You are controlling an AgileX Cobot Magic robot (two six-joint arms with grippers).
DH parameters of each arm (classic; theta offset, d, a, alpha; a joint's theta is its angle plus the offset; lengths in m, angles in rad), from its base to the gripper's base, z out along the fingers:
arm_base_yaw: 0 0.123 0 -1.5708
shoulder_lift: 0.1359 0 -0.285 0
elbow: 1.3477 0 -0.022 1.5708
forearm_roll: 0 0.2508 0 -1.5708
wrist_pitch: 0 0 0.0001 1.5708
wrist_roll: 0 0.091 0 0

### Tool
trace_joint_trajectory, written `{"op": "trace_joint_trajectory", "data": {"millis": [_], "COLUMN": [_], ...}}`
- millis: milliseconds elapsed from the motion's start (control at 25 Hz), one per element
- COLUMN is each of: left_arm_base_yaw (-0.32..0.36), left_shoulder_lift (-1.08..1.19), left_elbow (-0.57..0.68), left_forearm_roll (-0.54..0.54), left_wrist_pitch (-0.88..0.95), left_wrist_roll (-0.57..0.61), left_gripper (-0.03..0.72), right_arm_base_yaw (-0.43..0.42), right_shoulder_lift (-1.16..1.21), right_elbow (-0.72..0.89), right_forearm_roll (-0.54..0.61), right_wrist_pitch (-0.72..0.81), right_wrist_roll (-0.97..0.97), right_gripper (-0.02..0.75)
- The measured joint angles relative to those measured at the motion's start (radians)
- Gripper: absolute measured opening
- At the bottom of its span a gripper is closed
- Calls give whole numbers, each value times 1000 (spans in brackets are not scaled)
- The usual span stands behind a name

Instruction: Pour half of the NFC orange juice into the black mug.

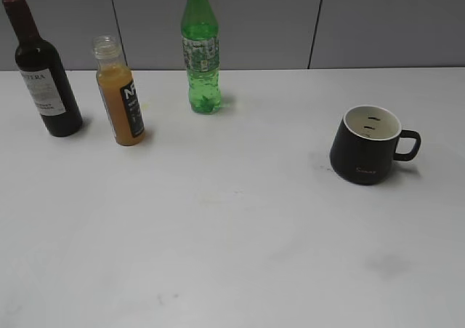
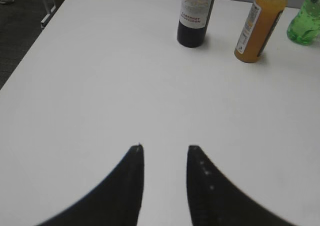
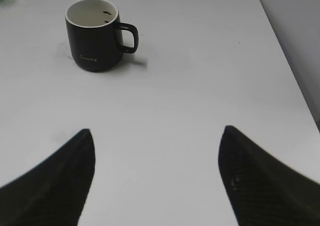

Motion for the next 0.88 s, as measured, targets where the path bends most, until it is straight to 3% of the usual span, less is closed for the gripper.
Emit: {"op": "trace_joint_trajectory", "data": {"millis": [680,880], "left_arm_base_yaw": [0,0], "left_shoulder_lift": [0,0], "left_elbow": [0,0], "left_forearm_roll": [0,0], "left_wrist_pitch": [-1,-1], "left_wrist_roll": [0,0], "left_gripper": [238,238], "right_arm_base_yaw": [0,0], "right_shoulder_lift": [0,20], "right_elbow": [-7,-16], "right_forearm_roll": [22,22], "right_wrist_pitch": [-12,-231], "right_wrist_roll": [1,14], "right_gripper": [603,682]}}
